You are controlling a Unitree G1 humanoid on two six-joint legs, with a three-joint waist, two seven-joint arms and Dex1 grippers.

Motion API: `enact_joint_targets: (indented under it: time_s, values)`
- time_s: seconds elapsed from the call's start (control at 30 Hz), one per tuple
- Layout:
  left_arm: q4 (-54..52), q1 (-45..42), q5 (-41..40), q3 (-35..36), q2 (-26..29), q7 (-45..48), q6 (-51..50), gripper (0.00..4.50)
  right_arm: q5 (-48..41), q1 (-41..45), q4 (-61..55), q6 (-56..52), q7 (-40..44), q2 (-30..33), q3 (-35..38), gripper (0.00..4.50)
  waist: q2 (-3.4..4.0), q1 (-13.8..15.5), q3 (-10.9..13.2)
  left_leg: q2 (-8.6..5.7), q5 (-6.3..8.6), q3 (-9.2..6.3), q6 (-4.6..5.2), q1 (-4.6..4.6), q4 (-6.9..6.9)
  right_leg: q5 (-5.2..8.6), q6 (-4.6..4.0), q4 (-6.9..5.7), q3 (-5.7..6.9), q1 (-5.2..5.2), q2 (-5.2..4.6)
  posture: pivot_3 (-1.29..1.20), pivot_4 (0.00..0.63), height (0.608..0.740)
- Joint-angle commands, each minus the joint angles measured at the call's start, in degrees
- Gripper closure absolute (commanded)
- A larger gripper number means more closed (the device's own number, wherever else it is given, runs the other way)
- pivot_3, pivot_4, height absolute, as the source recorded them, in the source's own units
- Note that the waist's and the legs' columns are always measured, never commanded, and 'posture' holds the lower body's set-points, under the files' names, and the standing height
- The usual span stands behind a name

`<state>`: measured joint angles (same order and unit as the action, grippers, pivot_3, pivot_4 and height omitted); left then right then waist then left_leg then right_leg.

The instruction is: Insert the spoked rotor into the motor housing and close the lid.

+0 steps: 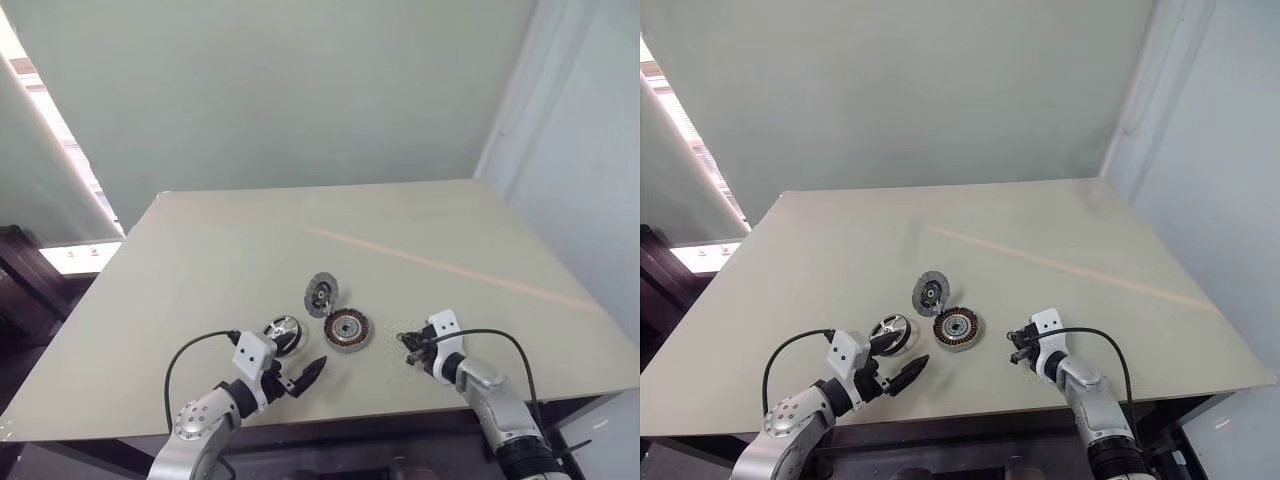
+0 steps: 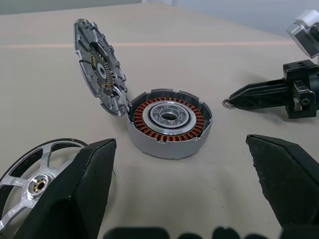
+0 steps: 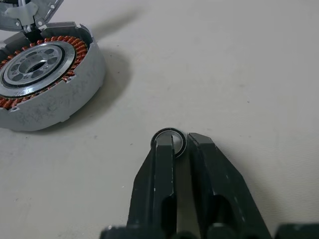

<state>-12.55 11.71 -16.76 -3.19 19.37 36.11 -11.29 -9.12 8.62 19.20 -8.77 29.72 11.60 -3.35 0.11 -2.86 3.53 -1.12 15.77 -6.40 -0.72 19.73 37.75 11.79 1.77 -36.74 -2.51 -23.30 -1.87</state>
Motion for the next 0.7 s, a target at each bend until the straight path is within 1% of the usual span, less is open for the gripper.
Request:
enact_joint_targets:
  time_s: [0.03,0.4,0.43,0.47,0.53,0.63,0.7]
  values:
    - [-1.6,-1.2,-0.2,0.3,-0.1,-0.3,0.8,0.0,-0.3,1.2,-1.9,-0.6,-0.7,-0.2,0.8,3.81,0.0,0.0,0.0,0.0,0.0,0.0,0.0,0.0,0.01,0.0,0.0,0.0,0.0,0.0,0.0,0.0,0.0,0.74]
    - [-1.1,-1.2,-0.1,0.3,-0.5,-0.8,1.4,0.0,0.4,1.4,-5.8,-1.8,-1.7,1.6,0.8,3.81,0.01,0.0,0.0,-0.01,0.0,0.0,0.0,0.01,-0.04,0.0,0.0,0.0,-0.01,-0.03,0.0,0.0,0.0,0.74]
    - [-1.1,-1.2,-0.2,0.3,-0.5,-0.9,1.5,0.0,0.4,1.3,-6.4,-2.0,-1.5,1.8,0.6,3.44,0.01,0.0,0.0,-0.01,0.0,0.0,0.0,0.01,-0.04,0.0,0.0,0.0,-0.01,-0.03,0.0,0.0,0.0,0.74]
    - [-1.1,-1.1,-0.2,0.3,-0.5,-0.9,1.5,0.0,0.2,1.3,-6.8,-1.9,-1.5,1.7,0.7,3.2,0.01,0.0,0.0,-0.01,0.0,0.0,0.0,0.01,-0.03,0.0,0.0,0.0,-0.01,-0.03,0.0,0.0,0.0,0.74]
    - [-1.2,-1.0,-0.2,0.2,-0.5,-0.8,1.5,0.0,-0.1,1.1,-7.3,-1.9,-1.5,1.6,0.7,2.57,0.01,0.0,0.0,0.0,0.0,0.01,0.0,0.01,-0.03,0.0,0.0,0.0,-0.02,-0.03,0.0,0.0,0.0,0.74]
    - [-1.2,-0.9,-0.2,0.2,-0.5,-0.7,1.5,0.0,-0.2,0.9,-7.4,-2.6,-1.0,1.5,0.2,1.42,0.01,0.0,0.0,0.0,0.0,0.01,0.0,0.01,-0.03,0.0,0.0,0.0,-0.02,-0.03,0.0,0.0,0.0,0.74]
    - [-1.3,-0.8,-0.2,0.2,-0.4,-0.6,1.5,0.0,0.1,0.7,-7.2,-2.9,-0.6,1.3,-0.4,0.8,0.01,0.0,0.0,0.0,0.0,0.01,0.0,0.01,-0.03,0.0,0.0,0.0,-0.01,-0.03,0.0,0.0,0.0,0.74]
